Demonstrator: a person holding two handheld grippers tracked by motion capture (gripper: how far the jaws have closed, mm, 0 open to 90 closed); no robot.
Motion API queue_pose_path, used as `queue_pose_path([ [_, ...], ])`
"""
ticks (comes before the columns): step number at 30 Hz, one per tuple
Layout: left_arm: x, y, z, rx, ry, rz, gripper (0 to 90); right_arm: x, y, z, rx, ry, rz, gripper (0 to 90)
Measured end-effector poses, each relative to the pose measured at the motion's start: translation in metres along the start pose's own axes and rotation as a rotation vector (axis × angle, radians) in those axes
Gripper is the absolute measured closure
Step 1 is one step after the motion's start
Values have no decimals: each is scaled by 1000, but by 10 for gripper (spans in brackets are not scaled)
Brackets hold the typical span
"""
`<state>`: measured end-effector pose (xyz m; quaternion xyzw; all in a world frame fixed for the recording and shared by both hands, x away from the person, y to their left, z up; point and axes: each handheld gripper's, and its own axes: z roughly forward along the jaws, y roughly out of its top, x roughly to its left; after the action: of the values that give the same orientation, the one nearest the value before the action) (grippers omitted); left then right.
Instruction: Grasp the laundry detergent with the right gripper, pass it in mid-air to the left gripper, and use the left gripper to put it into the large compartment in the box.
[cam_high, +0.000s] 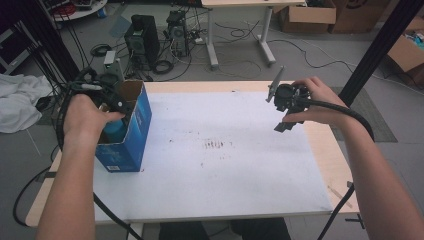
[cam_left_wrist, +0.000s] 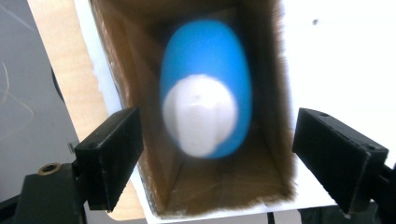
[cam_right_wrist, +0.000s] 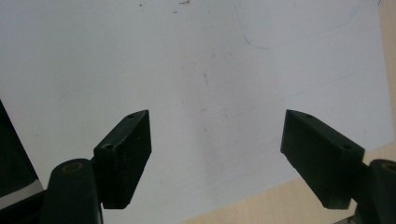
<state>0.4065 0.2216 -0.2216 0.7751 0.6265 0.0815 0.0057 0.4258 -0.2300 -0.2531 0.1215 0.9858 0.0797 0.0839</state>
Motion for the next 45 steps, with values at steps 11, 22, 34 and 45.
queue_pose_path([
  [11, -45, 11, -26, -85, -68, 177, 163, 1, 2, -6, -25, 21, -3, 227],
  [22, -108, 28, -17, -124, -130, 361, 161, 2, 2, -8, -10, 34, -3, 210],
  [34, -152, 43, -16, -147, -171, 484, 161, 2, 0, -14, -5, 34, 2, 204],
  [45, -173, 49, -15, -128, -168, 531, 163, 2, -3, -16, -7, 31, 7, 204],
])
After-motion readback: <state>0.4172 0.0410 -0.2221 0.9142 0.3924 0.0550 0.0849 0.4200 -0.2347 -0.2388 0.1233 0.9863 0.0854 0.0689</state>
